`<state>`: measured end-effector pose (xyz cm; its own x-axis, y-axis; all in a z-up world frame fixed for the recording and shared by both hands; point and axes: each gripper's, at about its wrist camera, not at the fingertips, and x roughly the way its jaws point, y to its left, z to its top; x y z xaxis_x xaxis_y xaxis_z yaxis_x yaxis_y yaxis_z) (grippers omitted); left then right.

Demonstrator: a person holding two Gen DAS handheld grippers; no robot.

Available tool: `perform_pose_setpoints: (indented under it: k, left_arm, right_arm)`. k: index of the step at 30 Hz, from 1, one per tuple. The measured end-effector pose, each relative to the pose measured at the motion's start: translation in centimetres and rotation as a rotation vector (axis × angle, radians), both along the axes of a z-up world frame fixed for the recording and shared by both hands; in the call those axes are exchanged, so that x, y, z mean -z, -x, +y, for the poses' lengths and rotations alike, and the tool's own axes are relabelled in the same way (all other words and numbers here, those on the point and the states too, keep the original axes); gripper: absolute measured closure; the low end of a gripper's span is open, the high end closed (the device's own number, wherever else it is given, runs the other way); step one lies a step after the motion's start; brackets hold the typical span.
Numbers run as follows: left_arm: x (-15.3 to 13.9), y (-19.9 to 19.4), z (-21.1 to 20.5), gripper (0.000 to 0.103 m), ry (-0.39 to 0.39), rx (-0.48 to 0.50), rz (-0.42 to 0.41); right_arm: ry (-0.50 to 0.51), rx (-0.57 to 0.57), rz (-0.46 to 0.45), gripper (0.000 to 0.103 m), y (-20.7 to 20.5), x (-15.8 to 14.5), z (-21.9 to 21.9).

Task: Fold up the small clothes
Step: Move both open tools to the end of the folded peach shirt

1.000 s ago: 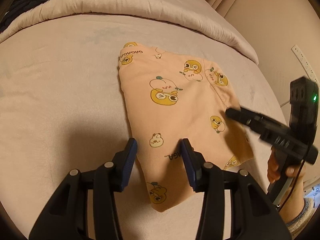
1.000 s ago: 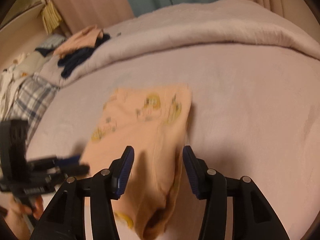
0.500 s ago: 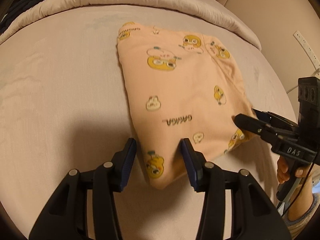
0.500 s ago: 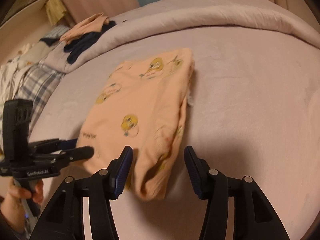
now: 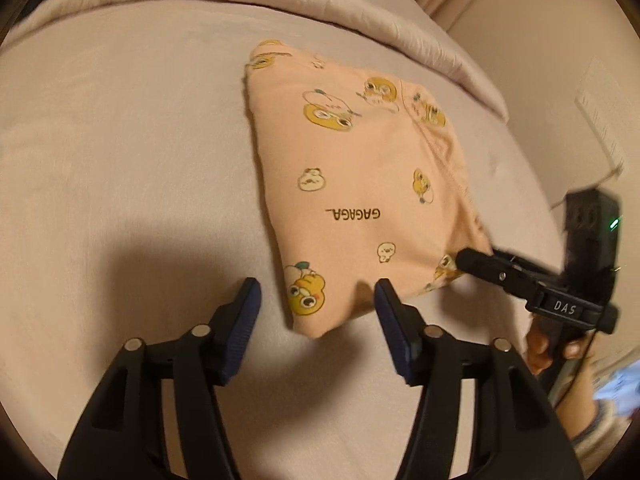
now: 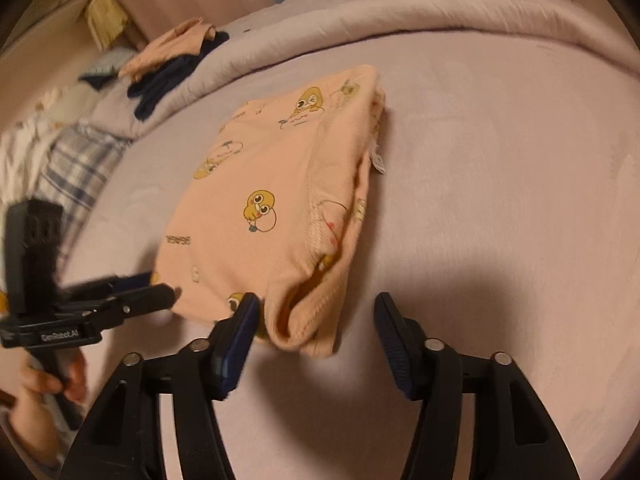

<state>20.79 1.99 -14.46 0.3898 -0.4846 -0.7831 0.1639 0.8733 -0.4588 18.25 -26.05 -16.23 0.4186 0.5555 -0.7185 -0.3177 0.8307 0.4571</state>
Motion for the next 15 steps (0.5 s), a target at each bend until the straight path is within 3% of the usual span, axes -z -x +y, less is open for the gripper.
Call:
perform_pose_setpoints:
  k: [7,15]
  left_arm:
    - [0.5,-0.5,3.5,0.04,0.205,-0.106,0.066]
    - [0.4,-2.2,2.4,0.04,0.22,-0.104,0.072]
  right_arm:
    - [-0.172,0.041,0.093,0.033,-0.5,0.8,-2.1]
    - [-0.274,0.053,0.139,0.033,-1.7,1.5,-2.6]
